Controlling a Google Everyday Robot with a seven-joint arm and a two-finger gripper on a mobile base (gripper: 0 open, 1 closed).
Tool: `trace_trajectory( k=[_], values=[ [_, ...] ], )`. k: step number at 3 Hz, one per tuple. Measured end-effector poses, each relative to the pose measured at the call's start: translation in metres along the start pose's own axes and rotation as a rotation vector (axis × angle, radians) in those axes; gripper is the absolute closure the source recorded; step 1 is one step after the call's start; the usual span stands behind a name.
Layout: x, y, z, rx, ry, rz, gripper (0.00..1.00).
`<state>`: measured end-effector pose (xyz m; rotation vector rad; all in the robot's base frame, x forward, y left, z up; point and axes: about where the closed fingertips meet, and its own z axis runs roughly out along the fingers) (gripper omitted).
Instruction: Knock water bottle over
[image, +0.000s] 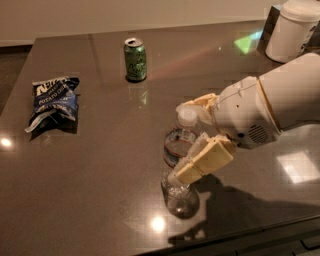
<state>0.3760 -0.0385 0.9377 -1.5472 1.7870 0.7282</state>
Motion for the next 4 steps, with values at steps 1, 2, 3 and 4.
trace_trajectory(
  k=[1,2,3,4],
  values=[
    [-0.003,0.001,0.001,-0.02,-0.023,-0.003,0.41],
    [-0.006,-0.001,-0.001,-0.028,-0.018,-0.007,0.64],
    [-0.015,-0.015,-0.009,-0.021,0.035,-0.018,0.88],
    [-0.026,-0.03,-0.018,-0.022,0.127,-0.034,1.0]
  ],
)
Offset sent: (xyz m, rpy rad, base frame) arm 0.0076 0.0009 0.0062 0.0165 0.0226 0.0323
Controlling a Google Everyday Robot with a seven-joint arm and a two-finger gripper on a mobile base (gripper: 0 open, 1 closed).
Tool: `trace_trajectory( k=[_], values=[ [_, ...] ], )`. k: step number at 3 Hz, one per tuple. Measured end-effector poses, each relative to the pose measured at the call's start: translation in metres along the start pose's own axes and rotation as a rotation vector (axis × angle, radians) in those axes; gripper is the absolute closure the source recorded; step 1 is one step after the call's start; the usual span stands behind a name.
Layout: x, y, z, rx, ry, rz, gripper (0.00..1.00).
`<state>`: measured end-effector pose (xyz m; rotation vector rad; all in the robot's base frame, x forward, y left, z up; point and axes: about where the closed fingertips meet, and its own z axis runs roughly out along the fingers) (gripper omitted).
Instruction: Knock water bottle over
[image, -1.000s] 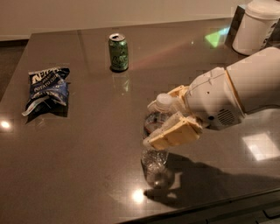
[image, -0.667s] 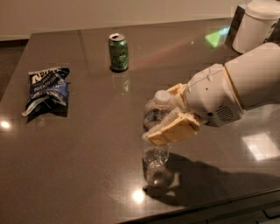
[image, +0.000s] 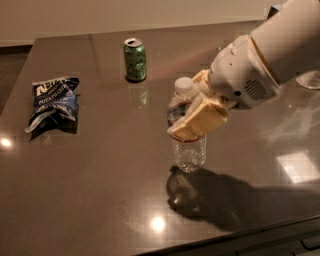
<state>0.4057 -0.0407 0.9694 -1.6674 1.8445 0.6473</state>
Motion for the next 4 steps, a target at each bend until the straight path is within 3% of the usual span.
trace_trajectory(
  k=[1,2,3,4],
  values=[
    [-0.004,-0.011,0.004,-0.048,0.179,-0.018,1.0],
    [0.003,-0.023,0.012,-0.065,0.368,-0.037,1.0],
    [0.013,-0.038,0.018,-0.037,0.513,-0.051,1.0],
    [0.022,-0.051,0.028,-0.026,0.608,-0.066,1.0]
  ],
)
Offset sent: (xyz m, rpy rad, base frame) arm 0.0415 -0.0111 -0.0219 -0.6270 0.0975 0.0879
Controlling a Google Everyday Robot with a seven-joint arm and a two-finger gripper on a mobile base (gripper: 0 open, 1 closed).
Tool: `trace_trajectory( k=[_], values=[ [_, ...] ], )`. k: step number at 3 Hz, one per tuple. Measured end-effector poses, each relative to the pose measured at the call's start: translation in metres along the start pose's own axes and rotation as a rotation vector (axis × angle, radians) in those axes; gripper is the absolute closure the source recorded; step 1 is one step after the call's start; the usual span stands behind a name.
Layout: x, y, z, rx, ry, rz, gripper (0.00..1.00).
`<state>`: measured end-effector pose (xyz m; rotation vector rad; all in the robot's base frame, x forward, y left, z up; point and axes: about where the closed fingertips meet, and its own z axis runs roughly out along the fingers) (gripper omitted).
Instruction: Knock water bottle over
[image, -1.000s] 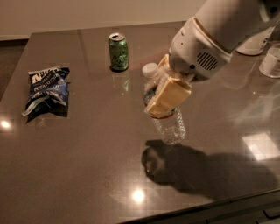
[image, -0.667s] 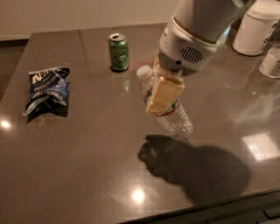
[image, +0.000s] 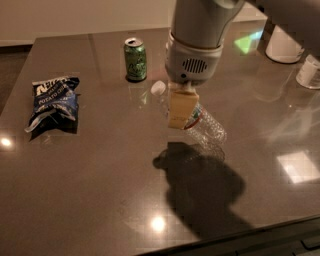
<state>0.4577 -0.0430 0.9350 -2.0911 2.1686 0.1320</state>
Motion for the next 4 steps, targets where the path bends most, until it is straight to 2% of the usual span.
trace_trajectory(
  k=[1,2,4],
  values=[
    [0.001,-0.008,0.013,0.003,0.06,-0.015,1.0],
    [0.002,-0.012,0.024,-0.004,0.101,-0.036,0.84],
    [0.004,-0.01,0.042,-0.03,0.13,-0.06,0.38]
  ],
)
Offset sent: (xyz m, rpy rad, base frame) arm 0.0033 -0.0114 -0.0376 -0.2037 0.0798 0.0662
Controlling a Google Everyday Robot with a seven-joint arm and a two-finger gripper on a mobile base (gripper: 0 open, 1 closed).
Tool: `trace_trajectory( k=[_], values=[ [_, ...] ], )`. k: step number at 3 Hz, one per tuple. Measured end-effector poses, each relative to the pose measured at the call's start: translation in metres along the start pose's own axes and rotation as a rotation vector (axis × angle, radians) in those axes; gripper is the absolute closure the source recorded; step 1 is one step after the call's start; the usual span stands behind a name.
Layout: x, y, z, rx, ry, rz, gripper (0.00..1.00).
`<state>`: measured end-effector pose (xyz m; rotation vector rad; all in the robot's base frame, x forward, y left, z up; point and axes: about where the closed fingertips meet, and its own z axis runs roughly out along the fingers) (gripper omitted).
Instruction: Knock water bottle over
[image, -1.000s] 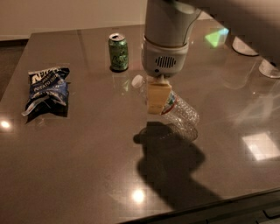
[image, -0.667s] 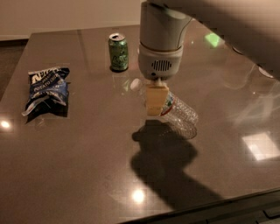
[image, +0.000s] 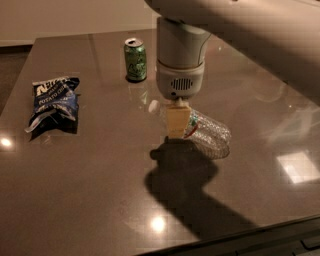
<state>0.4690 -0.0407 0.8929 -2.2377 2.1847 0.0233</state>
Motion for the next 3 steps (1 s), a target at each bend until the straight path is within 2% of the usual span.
trace_trajectory(
  k=[1,2,3],
  values=[
    [-0.0005,0.0048,0.0074,-0.015,-0.003,-0.006,0.15],
    [-0.0045,0.0087,0.0123,-0.009,-0.033,-0.009,0.0],
    [-0.0045,0.0087,0.0123,-0.009,-0.033,-0.009,0.0]
  ],
)
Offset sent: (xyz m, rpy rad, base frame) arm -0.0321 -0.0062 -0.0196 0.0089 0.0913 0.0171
